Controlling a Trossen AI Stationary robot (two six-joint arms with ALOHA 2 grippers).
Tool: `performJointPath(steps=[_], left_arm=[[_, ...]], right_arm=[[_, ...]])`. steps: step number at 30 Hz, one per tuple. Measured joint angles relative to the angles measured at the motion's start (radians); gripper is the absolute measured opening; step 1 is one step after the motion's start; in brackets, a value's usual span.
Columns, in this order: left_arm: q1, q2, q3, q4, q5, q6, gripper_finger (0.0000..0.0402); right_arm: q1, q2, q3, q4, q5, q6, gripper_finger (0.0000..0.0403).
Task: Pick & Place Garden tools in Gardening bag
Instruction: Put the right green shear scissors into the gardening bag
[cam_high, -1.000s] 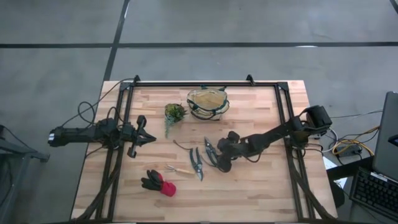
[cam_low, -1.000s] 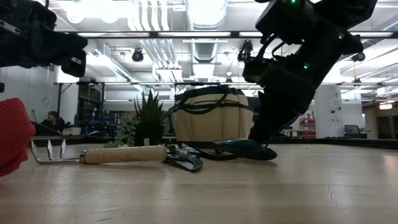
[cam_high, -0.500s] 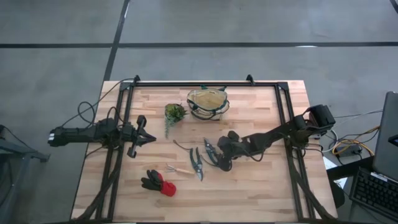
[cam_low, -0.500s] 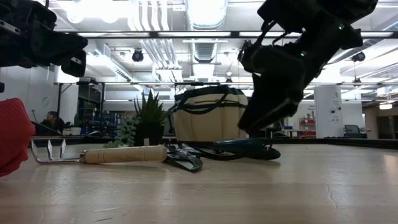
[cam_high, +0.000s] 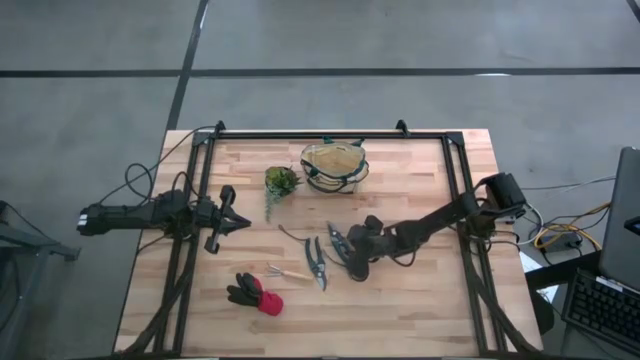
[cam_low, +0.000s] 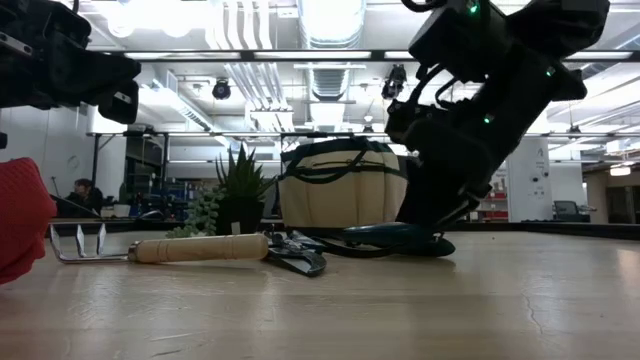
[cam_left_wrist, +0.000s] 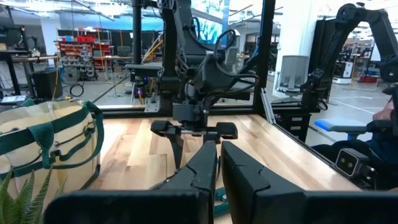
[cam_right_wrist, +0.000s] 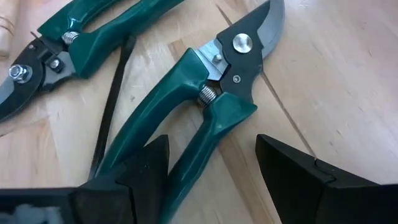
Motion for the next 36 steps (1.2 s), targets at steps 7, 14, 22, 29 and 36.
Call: performJointPath(steps=[7, 14, 22, 29, 36], left_arm=[[0.0, 0.0, 0.0, 0.002, 0.0, 0.0, 0.0028], [0.0, 0.0, 0.0, 0.002, -0.001, 0.0, 0.0028], [0.0, 0.0, 0.0, 0.003, -0.001, 0.0, 0.0028], [0.0, 0.0, 0.0, 0.003, -0.002, 0.0, 0.0028], [0.0, 0.0, 0.0, 0.004, -0.002, 0.0, 0.0028]], right_arm=[[0.004, 0.001, 0.004, -0.006, 0.003, -0.012, 0.0212], [0.003, 0.004, 0.004, -0.014, 0.004, -0.033, 0.0161], [0.003, 0.004, 0.011, -0.017, 0.018, -0.091, 0.0079], [0.004, 0.004, 0.038, -0.022, 0.01, -0.144, 0.0044], [0.004, 0.004, 0.085, -0.106, 0.018, -0.175, 0.0061]])
